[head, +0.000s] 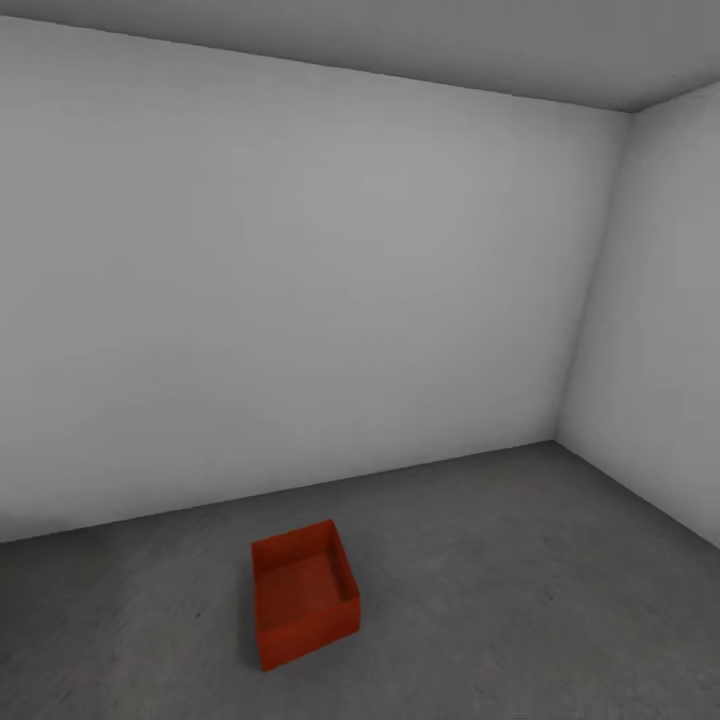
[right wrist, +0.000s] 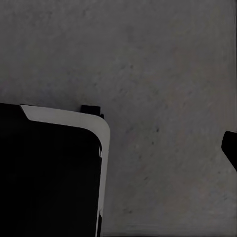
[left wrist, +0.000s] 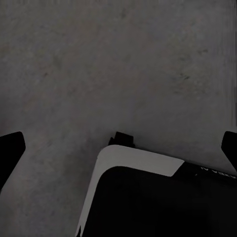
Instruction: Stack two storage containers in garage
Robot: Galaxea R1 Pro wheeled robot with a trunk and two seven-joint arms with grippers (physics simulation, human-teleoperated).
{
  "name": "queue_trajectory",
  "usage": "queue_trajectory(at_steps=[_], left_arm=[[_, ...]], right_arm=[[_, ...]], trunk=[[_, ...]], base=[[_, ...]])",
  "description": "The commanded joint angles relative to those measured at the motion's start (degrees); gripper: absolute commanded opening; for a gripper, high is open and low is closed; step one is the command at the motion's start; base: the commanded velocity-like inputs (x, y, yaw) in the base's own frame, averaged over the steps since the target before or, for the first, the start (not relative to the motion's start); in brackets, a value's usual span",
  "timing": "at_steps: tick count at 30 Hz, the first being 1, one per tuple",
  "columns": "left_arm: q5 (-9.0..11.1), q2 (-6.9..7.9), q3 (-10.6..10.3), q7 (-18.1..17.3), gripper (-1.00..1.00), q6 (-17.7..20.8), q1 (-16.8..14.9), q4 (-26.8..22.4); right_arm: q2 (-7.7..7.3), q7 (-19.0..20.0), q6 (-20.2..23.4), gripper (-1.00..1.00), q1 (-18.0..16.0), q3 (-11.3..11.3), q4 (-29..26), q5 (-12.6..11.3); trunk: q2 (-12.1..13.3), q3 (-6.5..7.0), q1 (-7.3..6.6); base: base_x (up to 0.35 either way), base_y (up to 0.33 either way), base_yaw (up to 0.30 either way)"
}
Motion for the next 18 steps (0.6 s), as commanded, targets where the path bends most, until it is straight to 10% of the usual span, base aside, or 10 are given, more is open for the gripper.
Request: queue_trajectory(at_steps=[1,18], left_arm=[[0.1,-0.01,0.2,0.0,1.00,-0.2,0.0,0.0],[0.2,-0.02,0.3,0.0,1.00,-0.2,0.0,0.0]], right_arm=[[0.04,0.0,-0.2,1.00,-0.1,0.5,0.1,-0.3],[-0.05,0.6,-0.2,1.00,-0.1,0.5,0.1,-0.2]], trunk=[[-0.1,-0.08,0.01],[-0.1,-0.08,0.01]], base=[[0.000,0.000,-0.294],[0.000,0.000,-0.297]])
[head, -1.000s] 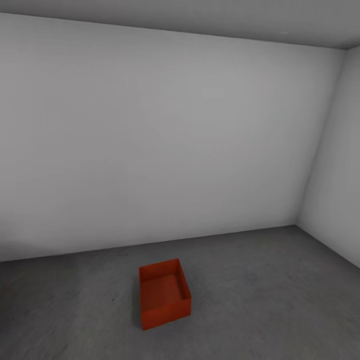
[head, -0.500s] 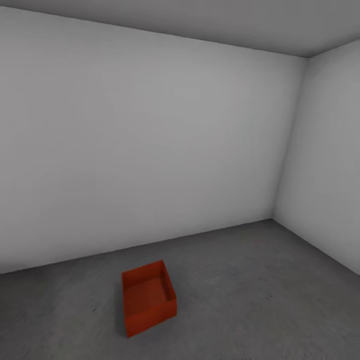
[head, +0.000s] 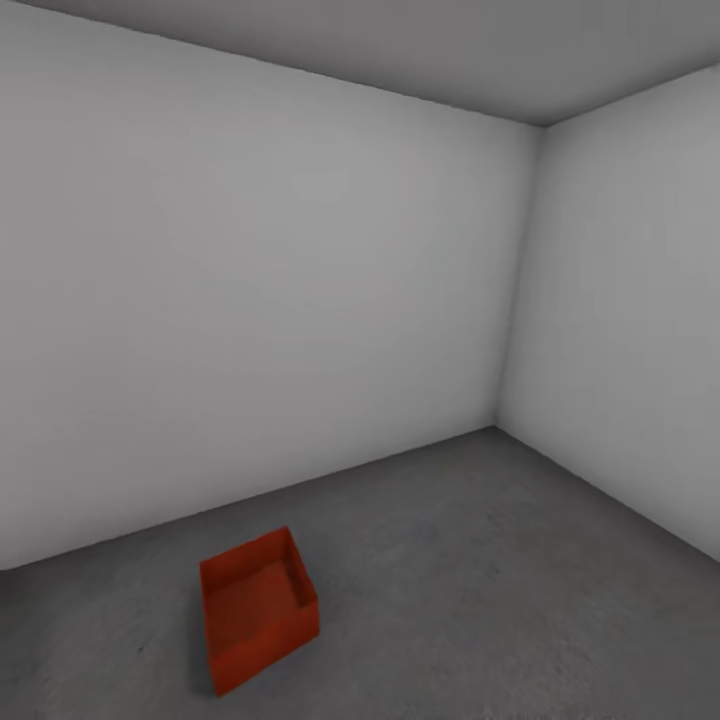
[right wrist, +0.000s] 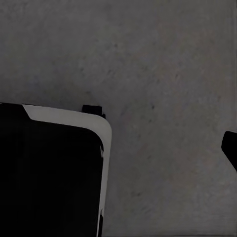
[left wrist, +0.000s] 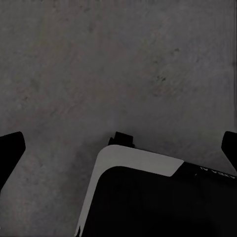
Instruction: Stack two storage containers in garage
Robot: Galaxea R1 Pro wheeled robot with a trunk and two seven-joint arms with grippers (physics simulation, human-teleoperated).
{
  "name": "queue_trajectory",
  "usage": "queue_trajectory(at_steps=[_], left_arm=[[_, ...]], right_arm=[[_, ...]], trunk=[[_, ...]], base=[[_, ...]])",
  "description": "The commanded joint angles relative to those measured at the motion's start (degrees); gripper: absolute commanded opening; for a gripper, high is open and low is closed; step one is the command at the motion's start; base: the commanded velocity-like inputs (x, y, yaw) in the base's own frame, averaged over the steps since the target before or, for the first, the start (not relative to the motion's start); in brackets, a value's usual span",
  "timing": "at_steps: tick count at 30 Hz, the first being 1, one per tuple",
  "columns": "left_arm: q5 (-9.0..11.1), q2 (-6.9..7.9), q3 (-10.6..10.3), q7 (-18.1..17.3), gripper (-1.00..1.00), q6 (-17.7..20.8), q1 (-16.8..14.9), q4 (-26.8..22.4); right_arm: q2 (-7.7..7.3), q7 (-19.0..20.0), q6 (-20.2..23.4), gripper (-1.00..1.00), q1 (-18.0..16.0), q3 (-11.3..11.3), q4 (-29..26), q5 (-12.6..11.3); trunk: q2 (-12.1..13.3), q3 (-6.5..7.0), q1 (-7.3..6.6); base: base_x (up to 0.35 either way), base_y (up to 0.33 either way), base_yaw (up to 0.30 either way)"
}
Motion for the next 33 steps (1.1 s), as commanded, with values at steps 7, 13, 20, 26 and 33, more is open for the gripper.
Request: queue_trajectory(at_steps=[7,13,20,26,33], left_arm=[[0.1,0.02,0.3,0.1,1.00,-0.2,0.0,0.0],[0.2,0.00,0.3,0.3,1.00,-0.2,0.0,0.1],[0.2,0.02,0.3,0.6,1.00,-0.2,0.0,0.0],[0.2,0.08,0.3,0.7,1.00,-0.2,0.0,0.0],[0.2,0.09,0.3,0.7,1.00,-0.3,0.0,0.0]], right_arm=[[-0.27,0.0,-0.2,1.00,-0.1,0.5,0.1,-0.2],[-0.41,0.1,-0.1,1.00,-0.1,0.5,0.1,0.0],[-0.68,0.0,-0.3,1.00,-0.1,0.5,0.1,-0.1],[-0.75,0.0,-0.3,1.00,-0.1,0.5,0.1,0.1],[-0.75,0.0,-0.3,1.00,-0.1,0.5,0.1,0.2]], trunk=[[-0.1,-0.08,0.01],[-0.1,-0.08,0.01],[-0.1,-0.08,0.01],[-0.1,-0.08,0.01],[-0.1,-0.08,0.01]], base=[[0.000,0.000,-0.297],[0.000,0.000,-0.297],[0.000,0.000,-0.297],[0.000,0.000,-0.297],[0.000,0.000,-0.297]])
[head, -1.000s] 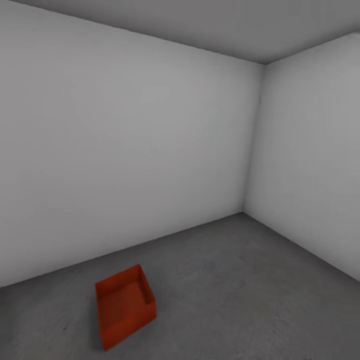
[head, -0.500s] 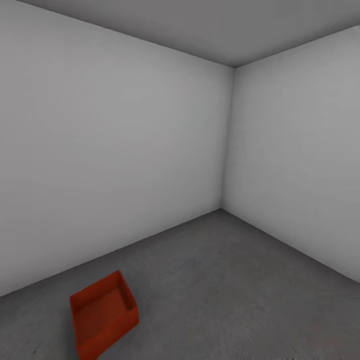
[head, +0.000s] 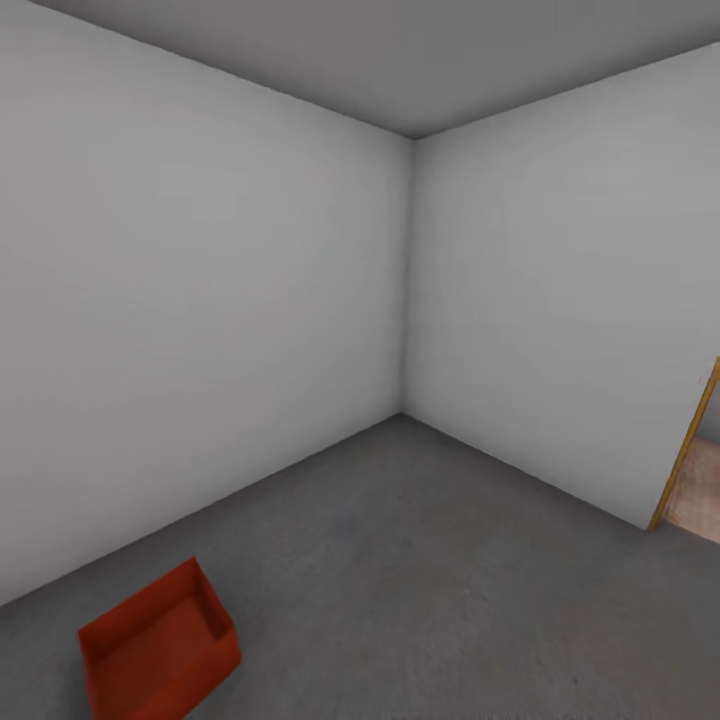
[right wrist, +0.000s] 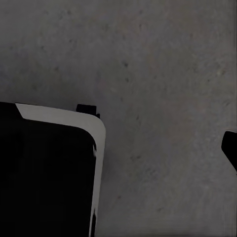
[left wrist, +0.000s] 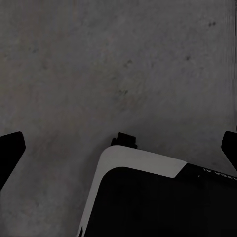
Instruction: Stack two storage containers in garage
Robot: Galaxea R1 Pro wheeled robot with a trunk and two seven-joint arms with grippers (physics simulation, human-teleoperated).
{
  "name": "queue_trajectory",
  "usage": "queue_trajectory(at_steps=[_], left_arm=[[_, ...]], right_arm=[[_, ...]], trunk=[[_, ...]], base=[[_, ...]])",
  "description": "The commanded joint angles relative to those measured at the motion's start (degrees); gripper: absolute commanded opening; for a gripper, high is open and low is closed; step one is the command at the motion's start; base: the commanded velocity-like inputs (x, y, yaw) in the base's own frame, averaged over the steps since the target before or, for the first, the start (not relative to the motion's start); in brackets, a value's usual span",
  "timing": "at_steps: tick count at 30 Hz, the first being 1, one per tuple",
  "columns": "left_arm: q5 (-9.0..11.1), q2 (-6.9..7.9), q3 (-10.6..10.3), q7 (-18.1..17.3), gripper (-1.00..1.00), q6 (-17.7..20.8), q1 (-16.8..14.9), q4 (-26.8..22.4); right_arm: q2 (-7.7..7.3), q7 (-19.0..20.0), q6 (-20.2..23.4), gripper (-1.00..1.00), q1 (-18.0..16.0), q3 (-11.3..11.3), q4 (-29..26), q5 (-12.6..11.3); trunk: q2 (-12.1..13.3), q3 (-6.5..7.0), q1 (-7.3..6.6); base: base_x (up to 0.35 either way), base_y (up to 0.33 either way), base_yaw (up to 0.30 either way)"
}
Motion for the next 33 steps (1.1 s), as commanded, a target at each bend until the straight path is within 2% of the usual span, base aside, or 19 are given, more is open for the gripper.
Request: queue_trajectory(at_steps=[1,33], left_arm=[[0.1,0.00,0.2,0.0,1.00,-0.2,0.0,0.0],[0.0,-0.16,0.2,0.0,1.00,-0.1,0.0,0.0]], right_arm=[[0.04,0.0,-0.2,1.00,-0.1,0.5,0.1,-0.3],[0.07,-0.1,-0.2,1.00,-0.1,0.5,0.2,-0.3]], trunk=[[-0.1,-0.08,0.01],[-0.1,-0.08,0.01]], base=[[0.000,0.000,-0.297],[0.000,0.000,-0.298]])
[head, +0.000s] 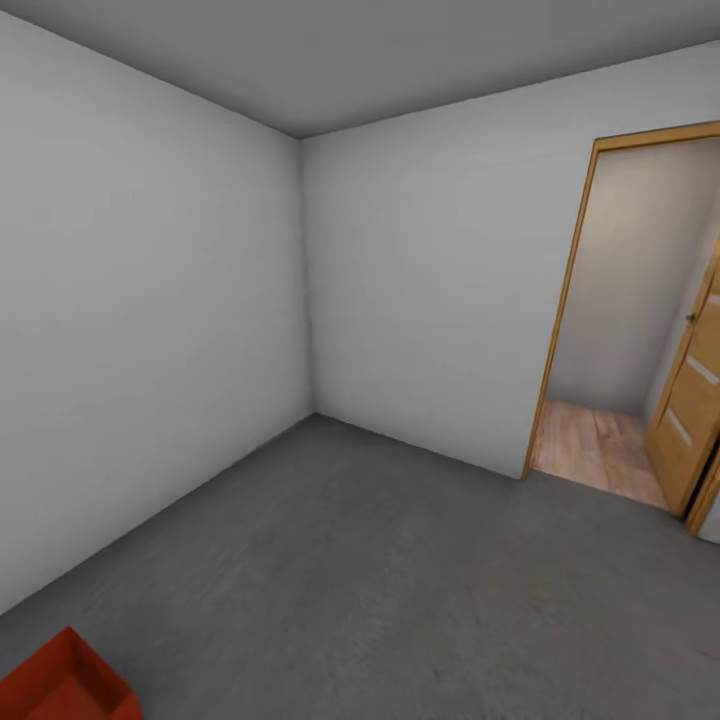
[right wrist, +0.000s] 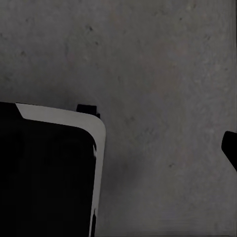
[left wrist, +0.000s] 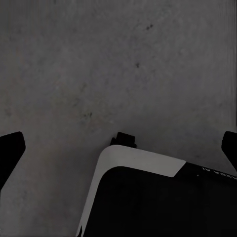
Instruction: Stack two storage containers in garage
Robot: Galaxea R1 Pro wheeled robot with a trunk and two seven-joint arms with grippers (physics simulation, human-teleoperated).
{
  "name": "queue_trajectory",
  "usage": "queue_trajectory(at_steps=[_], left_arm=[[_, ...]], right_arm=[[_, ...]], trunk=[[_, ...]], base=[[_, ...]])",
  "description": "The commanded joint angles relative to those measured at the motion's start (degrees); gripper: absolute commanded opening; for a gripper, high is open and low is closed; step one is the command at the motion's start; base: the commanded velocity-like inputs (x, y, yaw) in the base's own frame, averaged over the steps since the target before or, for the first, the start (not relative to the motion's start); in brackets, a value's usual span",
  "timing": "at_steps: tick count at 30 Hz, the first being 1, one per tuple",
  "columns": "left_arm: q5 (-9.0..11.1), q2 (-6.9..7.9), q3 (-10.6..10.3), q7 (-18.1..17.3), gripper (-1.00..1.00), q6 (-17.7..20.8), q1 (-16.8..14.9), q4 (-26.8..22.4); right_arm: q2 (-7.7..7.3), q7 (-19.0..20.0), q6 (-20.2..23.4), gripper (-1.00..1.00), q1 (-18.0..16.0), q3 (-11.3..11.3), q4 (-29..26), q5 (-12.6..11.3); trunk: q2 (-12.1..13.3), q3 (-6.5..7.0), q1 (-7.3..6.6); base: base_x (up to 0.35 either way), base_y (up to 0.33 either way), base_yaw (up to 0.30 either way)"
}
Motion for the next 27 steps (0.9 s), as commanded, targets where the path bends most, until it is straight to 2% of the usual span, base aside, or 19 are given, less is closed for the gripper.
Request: queue_trajectory(at_steps=[1,27], left_arm=[[0.1,0.00,0.3,0.0,1.00,-0.2,0.0,0.0],[0.1,0.06,0.3,0.1,1.00,-0.3,0.0,0.0]], right_arm=[[0.05,0.0,-0.2,1.00,-0.1,0.5,0.1,-0.3],[0.02,0.0,-0.2,1.00,-0.1,0.5,0.1,-0.4]], trunk=[[-0.1,-0.08,0.01],[-0.1,-0.08,0.01]], base=[[0.000,0.000,-0.298],[0.000,0.000,-0.298]])
